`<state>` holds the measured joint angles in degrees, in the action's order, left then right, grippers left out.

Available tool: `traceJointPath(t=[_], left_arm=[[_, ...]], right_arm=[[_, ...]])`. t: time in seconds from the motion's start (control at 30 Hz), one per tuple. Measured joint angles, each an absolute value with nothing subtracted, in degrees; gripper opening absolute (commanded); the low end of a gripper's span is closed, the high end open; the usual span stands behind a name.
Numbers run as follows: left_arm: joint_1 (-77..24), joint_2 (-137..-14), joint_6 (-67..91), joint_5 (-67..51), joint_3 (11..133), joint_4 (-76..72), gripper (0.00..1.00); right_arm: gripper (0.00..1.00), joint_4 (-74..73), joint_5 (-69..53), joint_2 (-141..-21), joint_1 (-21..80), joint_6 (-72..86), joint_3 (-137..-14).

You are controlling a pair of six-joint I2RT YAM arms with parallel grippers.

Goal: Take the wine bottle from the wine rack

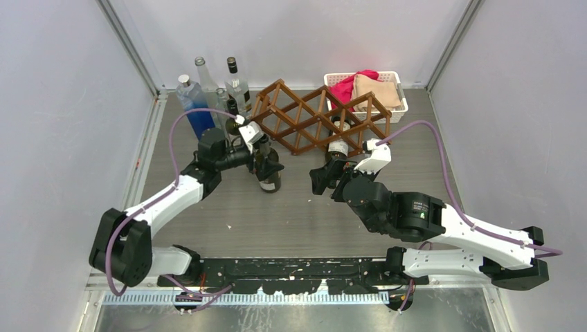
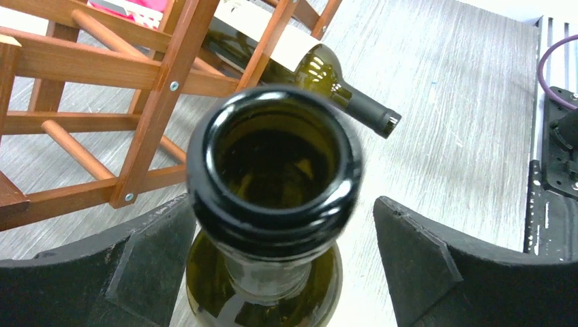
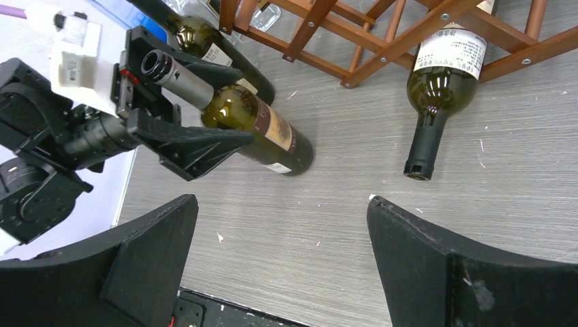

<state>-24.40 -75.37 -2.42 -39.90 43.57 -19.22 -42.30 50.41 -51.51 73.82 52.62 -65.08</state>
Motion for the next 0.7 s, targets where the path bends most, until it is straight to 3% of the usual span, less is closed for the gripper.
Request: traceJointPath(t=[0.33, 0.7], left_arm=[[-24.36, -68.23, -4.08, -40.8, 47.53, -5.72, 0.96], [-24.36, -69.19, -9.72, -38.15, 55.68, 5.8, 0.56]], right_arm=[[0.93, -42.3, 49.82, -51.48, 73.82, 52.69, -65.04], [0.68, -42.15, 48.75, -51.13, 73.82, 52.6, -63.96]])
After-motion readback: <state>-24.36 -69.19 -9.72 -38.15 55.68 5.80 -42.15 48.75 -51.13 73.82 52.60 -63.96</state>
